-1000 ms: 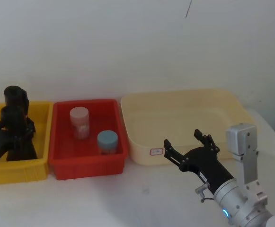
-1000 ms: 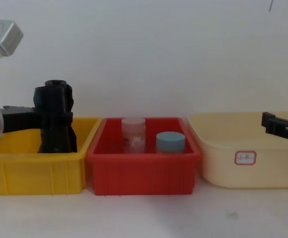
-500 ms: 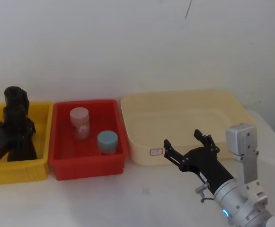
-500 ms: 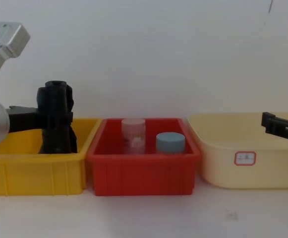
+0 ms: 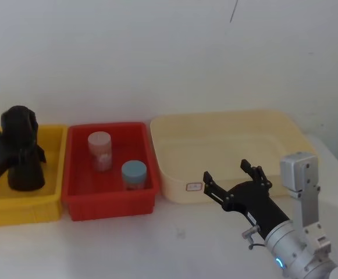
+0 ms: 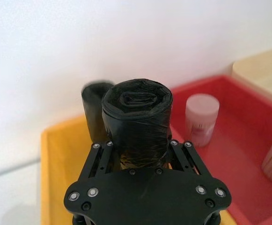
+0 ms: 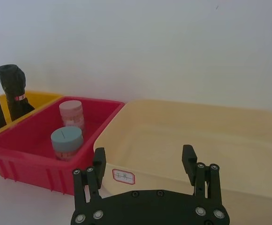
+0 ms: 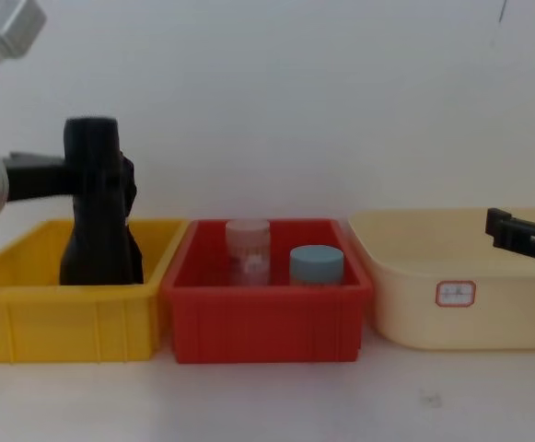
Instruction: Pick up the garbage bag with the one hand and transfer it to the other hand.
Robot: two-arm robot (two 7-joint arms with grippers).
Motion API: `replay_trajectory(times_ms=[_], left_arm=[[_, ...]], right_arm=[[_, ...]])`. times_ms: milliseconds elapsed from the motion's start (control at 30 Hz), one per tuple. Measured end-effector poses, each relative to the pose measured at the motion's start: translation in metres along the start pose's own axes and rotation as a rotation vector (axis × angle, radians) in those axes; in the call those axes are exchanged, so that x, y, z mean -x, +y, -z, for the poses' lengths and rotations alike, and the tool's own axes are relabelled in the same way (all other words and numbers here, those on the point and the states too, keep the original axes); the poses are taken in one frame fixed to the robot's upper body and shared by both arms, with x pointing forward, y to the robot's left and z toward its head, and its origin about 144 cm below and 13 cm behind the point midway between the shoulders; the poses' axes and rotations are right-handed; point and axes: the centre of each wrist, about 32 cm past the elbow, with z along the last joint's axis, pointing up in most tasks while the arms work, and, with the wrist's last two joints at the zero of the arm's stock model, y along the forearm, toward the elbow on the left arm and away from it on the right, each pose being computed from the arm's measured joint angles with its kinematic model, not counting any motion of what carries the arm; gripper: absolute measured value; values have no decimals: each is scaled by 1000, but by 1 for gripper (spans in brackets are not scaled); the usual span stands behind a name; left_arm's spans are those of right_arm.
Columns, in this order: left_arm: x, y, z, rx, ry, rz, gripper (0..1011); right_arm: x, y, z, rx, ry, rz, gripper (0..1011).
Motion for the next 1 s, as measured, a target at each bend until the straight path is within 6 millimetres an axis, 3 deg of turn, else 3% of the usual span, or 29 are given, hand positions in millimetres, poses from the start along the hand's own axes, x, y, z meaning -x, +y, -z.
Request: replay_trajectory(times_ms=[500, 1000], left_arm=[[-4, -11, -56, 102, 1, 95, 445], [19, -46, -75, 108, 21, 265, 445]], right_arm=[[0, 0, 0, 0, 0, 0, 1000], [0, 0, 0, 0, 0, 0, 1000]])
